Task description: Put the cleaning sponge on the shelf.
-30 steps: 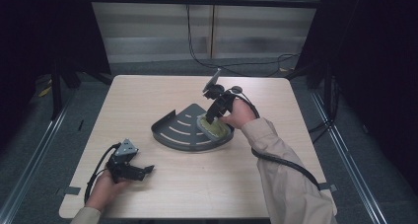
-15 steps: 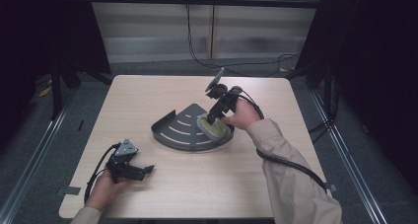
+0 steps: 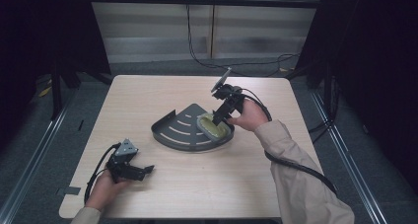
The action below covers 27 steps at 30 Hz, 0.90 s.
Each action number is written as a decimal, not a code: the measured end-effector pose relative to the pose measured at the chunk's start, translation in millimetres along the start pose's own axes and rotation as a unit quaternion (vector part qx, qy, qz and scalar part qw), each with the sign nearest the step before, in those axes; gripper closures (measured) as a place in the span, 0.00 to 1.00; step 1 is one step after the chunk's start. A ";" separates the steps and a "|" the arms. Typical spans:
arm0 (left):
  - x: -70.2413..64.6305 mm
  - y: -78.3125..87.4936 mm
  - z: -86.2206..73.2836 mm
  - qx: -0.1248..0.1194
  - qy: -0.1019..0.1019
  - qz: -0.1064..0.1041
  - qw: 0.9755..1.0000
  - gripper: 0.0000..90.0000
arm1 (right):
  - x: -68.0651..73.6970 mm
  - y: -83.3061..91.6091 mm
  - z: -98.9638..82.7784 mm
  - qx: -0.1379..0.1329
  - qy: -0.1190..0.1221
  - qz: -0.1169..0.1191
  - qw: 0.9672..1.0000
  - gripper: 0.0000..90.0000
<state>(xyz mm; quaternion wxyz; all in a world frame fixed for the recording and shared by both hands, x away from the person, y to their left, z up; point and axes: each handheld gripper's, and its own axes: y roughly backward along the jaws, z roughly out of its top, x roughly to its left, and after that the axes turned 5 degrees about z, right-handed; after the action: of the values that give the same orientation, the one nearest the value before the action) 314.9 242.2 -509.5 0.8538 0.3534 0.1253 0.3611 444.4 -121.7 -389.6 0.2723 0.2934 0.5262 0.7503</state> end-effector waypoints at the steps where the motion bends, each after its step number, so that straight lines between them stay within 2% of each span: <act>1: 0.0 0.0 0.0 0.000 0.000 0.000 1.000 0.09 | 0.8 1.1 -1.0 -0.001 -0.004 0.003 1.000 0.22; 12: 0.0 0.0 0.0 0.000 0.000 0.000 1.000 0.09 | 2.5 12.0 -17.7 -0.009 0.003 0.007 1.000 0.21; 23: 0.0 0.0 0.0 0.000 0.000 -0.001 1.000 0.09 | -0.2 16.4 -41.5 -0.015 -0.001 0.011 1.000 0.21; 25: -0.4 -0.1 -0.1 0.000 0.003 -0.002 1.000 0.09 | -0.3 17.9 -46.4 -0.012 0.003 0.012 1.000 0.21; 27: 0.3 0.2 0.0 0.002 -0.002 -0.001 1.000 0.09 | -1.0 18.8 -51.4 -0.013 0.009 0.008 1.000 0.21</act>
<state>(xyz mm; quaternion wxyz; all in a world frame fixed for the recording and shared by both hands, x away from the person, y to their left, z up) 315.0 242.5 -509.4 0.8537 0.3557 0.1248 0.3592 405.9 -160.3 -386.0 0.2652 0.2873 0.5161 0.7621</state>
